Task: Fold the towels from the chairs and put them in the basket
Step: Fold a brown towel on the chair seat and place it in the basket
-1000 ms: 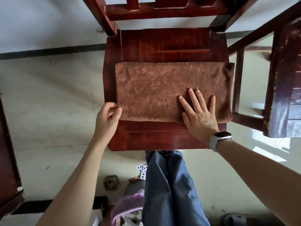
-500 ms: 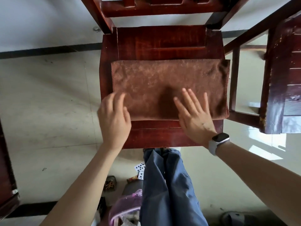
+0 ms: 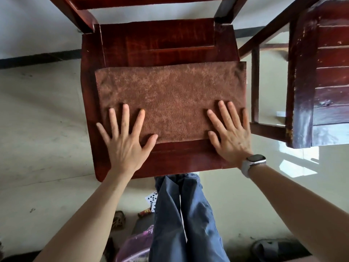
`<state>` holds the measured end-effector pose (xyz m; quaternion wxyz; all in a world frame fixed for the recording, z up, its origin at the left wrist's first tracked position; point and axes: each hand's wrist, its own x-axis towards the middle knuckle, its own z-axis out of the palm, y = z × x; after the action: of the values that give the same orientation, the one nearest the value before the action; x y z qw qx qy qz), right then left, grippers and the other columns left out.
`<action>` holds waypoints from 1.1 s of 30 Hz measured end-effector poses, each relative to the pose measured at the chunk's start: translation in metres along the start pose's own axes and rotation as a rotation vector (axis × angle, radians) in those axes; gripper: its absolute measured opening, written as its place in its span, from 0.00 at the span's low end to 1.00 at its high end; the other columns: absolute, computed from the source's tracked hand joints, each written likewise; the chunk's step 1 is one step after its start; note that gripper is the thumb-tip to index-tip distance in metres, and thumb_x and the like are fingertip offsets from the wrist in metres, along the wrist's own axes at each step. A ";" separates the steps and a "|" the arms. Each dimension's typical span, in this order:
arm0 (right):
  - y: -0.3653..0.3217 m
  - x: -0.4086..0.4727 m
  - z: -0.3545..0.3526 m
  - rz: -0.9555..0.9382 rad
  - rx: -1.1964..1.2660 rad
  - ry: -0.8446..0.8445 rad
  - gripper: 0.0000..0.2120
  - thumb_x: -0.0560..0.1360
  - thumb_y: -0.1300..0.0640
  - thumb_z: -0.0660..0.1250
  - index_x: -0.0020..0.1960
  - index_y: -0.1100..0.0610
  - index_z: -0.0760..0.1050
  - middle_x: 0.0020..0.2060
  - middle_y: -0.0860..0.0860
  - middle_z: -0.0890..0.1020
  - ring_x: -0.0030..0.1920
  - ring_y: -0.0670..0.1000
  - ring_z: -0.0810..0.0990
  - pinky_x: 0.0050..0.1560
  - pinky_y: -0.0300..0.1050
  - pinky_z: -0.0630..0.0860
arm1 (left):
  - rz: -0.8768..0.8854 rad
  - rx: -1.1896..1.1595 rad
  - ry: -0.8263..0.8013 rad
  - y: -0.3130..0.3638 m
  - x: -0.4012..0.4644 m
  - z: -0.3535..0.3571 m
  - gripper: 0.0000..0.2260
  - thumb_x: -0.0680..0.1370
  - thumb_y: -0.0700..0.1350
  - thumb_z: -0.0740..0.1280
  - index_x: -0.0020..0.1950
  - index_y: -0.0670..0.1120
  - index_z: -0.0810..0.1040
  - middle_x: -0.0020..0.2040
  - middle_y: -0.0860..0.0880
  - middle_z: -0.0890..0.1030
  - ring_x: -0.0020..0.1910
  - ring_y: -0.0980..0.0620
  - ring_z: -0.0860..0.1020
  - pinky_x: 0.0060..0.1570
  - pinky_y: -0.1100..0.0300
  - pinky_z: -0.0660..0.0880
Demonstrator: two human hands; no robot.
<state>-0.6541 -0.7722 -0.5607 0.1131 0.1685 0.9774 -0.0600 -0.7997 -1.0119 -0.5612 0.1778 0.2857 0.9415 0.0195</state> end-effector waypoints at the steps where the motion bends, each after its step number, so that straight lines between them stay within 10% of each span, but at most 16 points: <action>1: 0.007 -0.004 -0.003 0.036 0.026 -0.011 0.25 0.77 0.45 0.52 0.73 0.48 0.58 0.73 0.55 0.61 0.73 0.54 0.55 0.70 0.65 0.52 | -0.005 -0.007 -0.005 0.001 0.000 -0.003 0.32 0.73 0.66 0.53 0.74 0.56 0.55 0.77 0.45 0.53 0.75 0.39 0.46 0.66 0.29 0.44; 15: 0.020 0.086 -0.025 0.142 0.096 -0.030 0.25 0.79 0.48 0.49 0.75 0.46 0.50 0.76 0.53 0.50 0.75 0.57 0.47 0.72 0.62 0.43 | -0.121 -0.097 0.025 -0.008 0.077 -0.030 0.31 0.77 0.64 0.53 0.75 0.54 0.49 0.77 0.43 0.43 0.74 0.39 0.39 0.71 0.38 0.42; 20: 0.047 0.070 -0.033 0.371 0.559 -0.006 0.24 0.80 0.54 0.50 0.75 0.56 0.51 0.74 0.58 0.55 0.73 0.58 0.59 0.71 0.54 0.60 | -0.128 -0.089 0.037 -0.006 0.068 -0.035 0.32 0.75 0.64 0.50 0.76 0.52 0.48 0.76 0.41 0.44 0.75 0.39 0.40 0.69 0.35 0.40; 24: 0.040 0.048 -0.046 0.579 0.645 0.131 0.13 0.77 0.58 0.61 0.58 0.63 0.73 0.53 0.59 0.78 0.52 0.57 0.77 0.51 0.40 0.68 | 0.012 -0.094 0.063 0.021 0.037 -0.032 0.29 0.76 0.60 0.50 0.75 0.53 0.48 0.76 0.41 0.49 0.75 0.41 0.43 0.68 0.36 0.39; 33: 0.023 0.068 -0.058 0.920 0.667 -0.192 0.08 0.71 0.61 0.65 0.35 0.64 0.72 0.33 0.57 0.74 0.38 0.59 0.73 0.37 0.44 0.66 | -0.051 -0.085 -0.065 0.037 0.018 -0.013 0.30 0.76 0.59 0.59 0.75 0.53 0.53 0.77 0.43 0.49 0.75 0.41 0.45 0.69 0.37 0.44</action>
<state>-0.7204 -0.7201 -0.5230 0.1565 0.5965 0.7172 -0.3246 -0.7988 -0.9702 -0.5494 0.2205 0.2542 0.9406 0.0458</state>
